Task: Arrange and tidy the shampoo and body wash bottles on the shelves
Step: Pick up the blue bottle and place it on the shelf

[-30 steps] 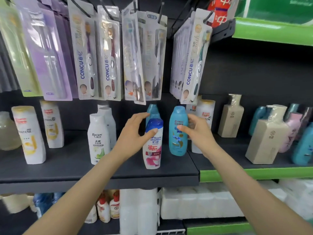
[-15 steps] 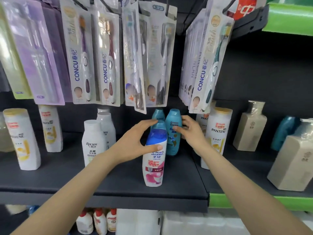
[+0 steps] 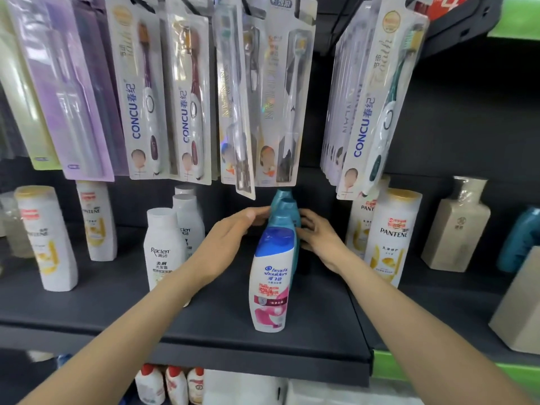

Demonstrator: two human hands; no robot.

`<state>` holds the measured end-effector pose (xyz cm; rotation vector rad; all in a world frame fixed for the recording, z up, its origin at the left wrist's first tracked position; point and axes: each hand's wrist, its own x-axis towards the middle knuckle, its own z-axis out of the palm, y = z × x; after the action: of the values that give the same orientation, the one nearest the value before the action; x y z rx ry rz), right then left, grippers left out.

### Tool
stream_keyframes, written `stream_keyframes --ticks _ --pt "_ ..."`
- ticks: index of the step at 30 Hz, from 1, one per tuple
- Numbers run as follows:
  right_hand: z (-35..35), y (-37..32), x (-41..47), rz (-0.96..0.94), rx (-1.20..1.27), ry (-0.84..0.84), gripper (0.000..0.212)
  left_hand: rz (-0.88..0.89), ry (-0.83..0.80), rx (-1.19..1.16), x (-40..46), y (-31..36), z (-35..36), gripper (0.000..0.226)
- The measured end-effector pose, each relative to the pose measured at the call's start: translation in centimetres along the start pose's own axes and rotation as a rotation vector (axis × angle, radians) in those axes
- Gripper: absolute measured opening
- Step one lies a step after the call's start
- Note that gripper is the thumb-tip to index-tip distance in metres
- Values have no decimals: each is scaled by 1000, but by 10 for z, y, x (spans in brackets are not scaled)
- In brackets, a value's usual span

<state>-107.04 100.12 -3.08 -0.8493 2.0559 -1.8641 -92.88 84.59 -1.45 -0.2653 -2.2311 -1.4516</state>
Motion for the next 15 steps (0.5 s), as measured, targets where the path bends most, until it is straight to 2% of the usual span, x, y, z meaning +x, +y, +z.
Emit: stream_keyframes --ticks 3,6,15 --pt "0 -2 0 5 -47 -2 41 8 72 109 11 -2 -2 28" --pt "-2 -2 2 2 -117 13 38 28 25 197 19 -4 -1 26" --pt "-1 1 5 12 -162 40 40 61 36 168 29 -5 2 25"
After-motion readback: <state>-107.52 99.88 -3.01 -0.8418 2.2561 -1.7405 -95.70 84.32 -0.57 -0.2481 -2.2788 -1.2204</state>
